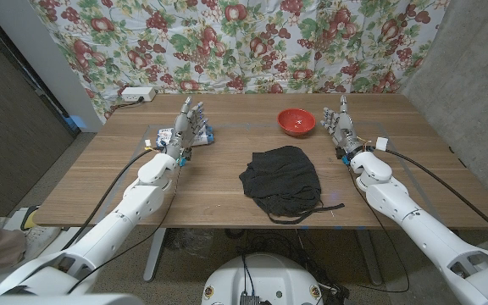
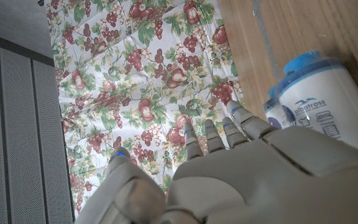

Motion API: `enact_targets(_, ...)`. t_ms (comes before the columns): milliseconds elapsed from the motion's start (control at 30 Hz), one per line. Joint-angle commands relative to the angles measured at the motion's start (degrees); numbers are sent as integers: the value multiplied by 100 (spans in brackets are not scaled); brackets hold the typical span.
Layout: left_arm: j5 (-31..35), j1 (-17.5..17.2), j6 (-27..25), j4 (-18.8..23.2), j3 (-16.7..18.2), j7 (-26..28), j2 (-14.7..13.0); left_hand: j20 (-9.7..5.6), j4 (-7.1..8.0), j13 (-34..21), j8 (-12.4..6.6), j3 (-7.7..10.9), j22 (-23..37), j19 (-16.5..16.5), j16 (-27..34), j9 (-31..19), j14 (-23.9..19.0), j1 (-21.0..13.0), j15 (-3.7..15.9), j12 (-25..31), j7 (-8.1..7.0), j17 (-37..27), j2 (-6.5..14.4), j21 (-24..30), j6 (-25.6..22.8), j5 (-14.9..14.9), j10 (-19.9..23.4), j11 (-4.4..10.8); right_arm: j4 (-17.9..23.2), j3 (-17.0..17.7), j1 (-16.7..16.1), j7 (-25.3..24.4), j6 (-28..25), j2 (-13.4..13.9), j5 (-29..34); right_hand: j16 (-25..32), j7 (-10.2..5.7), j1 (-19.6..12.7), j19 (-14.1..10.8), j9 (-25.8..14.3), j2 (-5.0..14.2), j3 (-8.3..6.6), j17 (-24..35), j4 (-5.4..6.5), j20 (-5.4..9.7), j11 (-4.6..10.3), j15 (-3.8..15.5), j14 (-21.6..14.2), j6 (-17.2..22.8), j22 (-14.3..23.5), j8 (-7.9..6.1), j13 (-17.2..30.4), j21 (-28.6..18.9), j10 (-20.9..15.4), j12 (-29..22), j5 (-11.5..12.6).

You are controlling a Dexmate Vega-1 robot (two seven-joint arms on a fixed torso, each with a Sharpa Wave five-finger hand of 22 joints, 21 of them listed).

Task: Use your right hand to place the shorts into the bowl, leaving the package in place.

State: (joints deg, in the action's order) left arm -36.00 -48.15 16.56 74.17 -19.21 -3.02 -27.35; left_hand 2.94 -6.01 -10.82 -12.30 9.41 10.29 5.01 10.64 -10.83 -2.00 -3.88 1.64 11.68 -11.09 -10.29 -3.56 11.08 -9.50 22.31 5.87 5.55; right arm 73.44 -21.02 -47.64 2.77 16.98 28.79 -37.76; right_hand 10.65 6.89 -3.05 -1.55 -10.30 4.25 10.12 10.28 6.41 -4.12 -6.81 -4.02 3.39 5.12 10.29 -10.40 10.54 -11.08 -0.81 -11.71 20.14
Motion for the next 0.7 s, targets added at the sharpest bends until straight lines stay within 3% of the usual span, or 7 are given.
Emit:
enact_targets(33, 504, -170, -202, 73, 521, -331, 393, 0, -7, -7, -38, 19, 12, 45, 24, -8, -28, -48, 4, 30, -32, -22, -6, 25, -34, 30, 34, 7, -100, 28, 60, 146, 21, -37, -22, 30, 127, 1, 19, -28, 43, 35, 13, -11, -51, -53, -38, -2, 1, 6, -41, 7, -21, 13, -19, 28)
enact_targets(700, 847, -287, -244, 89, 998, -743, 750, -11, -9, -6, -26, 4, 12, 27, 15, -6, 7, -49, 5, 14, -8, -22, -2, 21, -72, 32, 17, 8, 225, 7, -75, 32, -14, 171, 241, -21, 88, -109, 122, -27, -31, 35, 6, -90, -68, -47, -79, 89, -178, 2, -10, 3, 14, 217, 46, 47)
